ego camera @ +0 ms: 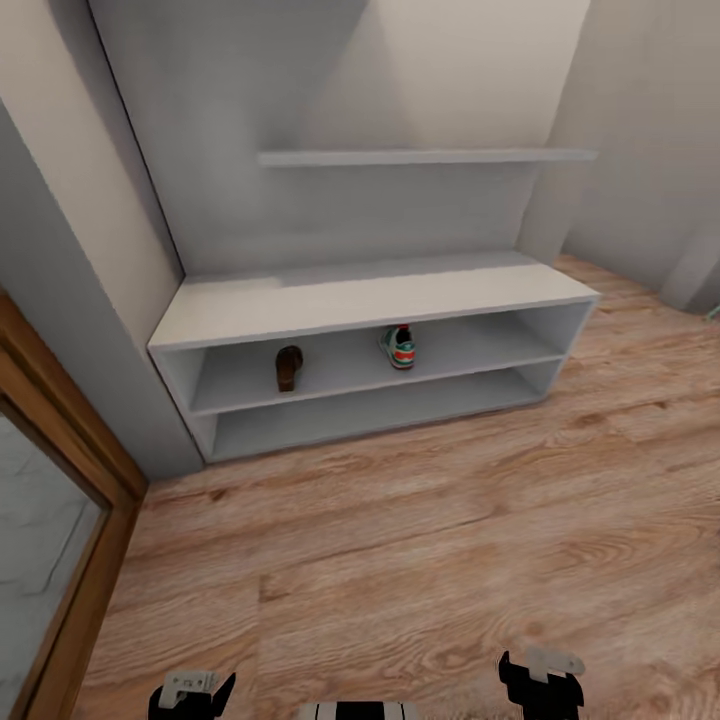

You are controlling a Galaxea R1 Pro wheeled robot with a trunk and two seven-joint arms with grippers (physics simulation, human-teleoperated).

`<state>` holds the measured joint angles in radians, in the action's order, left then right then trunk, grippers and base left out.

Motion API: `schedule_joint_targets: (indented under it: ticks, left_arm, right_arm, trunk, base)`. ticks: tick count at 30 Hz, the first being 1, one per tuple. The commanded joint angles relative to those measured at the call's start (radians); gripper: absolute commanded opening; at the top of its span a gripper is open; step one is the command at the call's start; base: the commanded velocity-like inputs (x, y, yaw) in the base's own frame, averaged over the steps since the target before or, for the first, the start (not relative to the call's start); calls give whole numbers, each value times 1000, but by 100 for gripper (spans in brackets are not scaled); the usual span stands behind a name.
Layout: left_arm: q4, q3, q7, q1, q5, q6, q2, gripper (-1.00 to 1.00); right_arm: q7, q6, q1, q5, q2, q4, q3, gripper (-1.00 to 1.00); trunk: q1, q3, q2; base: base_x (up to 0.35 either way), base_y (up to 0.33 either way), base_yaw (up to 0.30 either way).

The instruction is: Pick up the two gym shoes and the two sandals from the corridor floor and place them onto the hallstand (shoe rack) in the corridor, making sure they are on the rack and not on the floor. Arrange them so the two gym shoes are next to each other and the two sandals are next to each other.

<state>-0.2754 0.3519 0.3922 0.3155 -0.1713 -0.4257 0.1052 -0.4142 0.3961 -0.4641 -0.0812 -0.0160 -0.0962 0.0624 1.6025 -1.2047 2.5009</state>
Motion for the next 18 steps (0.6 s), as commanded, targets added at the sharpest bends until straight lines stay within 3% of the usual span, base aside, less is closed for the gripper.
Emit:
schedule_joint_targets:
  ticks: [1, 18]
  left_arm:
    - [2, 9, 4, 0, -10, -5, -1, 100]
    - [8, 9, 2, 0, -11, -10, 0, 100]
  right_arm:
    - [-2, 4, -1, -9, 0, 1, 7, 100]
    - [1, 15, 7, -3, 4, 24, 8, 100]
  trunk:
    - [0, -2, 0]
    - [0, -22, 0]
  base:
    - [0, 0, -259]
    - [0, 0, -216]
